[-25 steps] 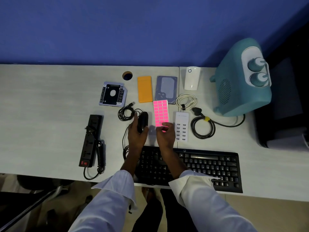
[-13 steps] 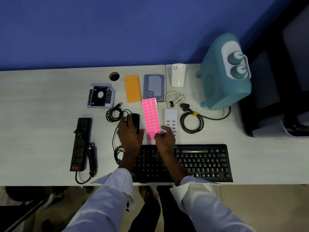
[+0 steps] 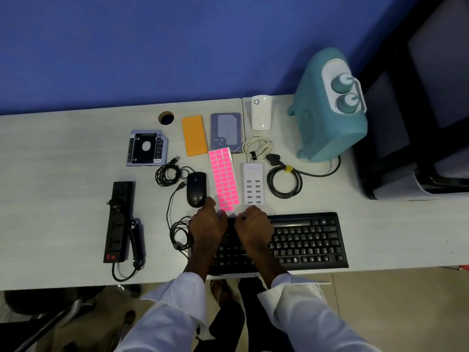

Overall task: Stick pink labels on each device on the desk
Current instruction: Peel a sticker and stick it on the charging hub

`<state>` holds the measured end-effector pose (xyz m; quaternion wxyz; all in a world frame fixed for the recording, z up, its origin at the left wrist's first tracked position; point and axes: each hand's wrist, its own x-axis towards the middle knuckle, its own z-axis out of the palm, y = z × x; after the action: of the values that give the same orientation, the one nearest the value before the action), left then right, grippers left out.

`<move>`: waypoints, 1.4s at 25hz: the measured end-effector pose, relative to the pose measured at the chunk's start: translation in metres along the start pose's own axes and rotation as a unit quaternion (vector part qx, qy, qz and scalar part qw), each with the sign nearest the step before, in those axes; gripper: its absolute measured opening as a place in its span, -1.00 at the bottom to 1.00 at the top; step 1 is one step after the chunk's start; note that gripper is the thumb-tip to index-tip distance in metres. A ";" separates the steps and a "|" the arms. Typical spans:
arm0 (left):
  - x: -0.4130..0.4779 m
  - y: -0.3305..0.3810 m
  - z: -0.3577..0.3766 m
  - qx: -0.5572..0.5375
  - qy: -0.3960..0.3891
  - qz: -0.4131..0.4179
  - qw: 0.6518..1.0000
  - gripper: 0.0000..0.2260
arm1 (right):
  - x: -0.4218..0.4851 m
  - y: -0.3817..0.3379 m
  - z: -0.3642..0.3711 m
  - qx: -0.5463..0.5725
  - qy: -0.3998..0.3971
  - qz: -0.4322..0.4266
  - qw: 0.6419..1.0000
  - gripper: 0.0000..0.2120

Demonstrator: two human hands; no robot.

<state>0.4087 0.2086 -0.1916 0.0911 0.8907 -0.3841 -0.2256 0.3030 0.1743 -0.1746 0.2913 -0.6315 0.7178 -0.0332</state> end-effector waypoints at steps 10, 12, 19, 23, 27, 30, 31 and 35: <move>0.010 0.001 0.005 -0.129 -0.042 -0.073 0.988 -0.69 | -0.008 -0.017 0.006 0.038 -0.022 0.007 0.999 -0.64; 0.013 0.002 0.004 -0.137 -0.032 -0.037 0.989 -0.66 | -0.010 -0.011 0.009 0.019 0.000 -0.029 0.999 -0.67; 0.063 0.019 0.001 -0.283 -0.090 -0.054 0.953 -0.20 | 0.000 -0.004 0.002 -0.020 -0.048 -0.043 0.998 -0.74; 0.089 0.039 -0.015 -0.369 -0.111 -0.132 0.913 -0.24 | 0.009 -0.001 0.006 -0.044 -0.068 -0.038 0.996 -0.78; 0.101 0.040 -0.020 -0.387 -0.101 -0.126 0.908 -0.66 | 0.013 -0.001 0.009 -0.072 -0.061 -0.041 0.995 -0.79; 0.100 0.034 -0.013 -0.347 -0.124 -0.124 0.921 -0.87 | 0.012 -0.002 0.012 -0.086 -0.052 -0.052 0.994 -0.79; 0.098 0.031 -0.010 -0.329 -0.135 -0.113 0.928 -0.91 | 0.013 -0.002 0.013 -0.080 -0.050 -0.055 0.994 -0.80; 0.084 0.017 0.003 -0.264 -0.141 -0.045 0.953 -0.71 | 0.014 0.000 0.014 -0.046 -0.050 -0.063 0.996 -0.81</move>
<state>0.4468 0.1359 -0.2158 0.2580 0.8104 -0.2796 -0.4456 0.3093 0.1657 -0.1912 0.2945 -0.6894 0.6617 0.0133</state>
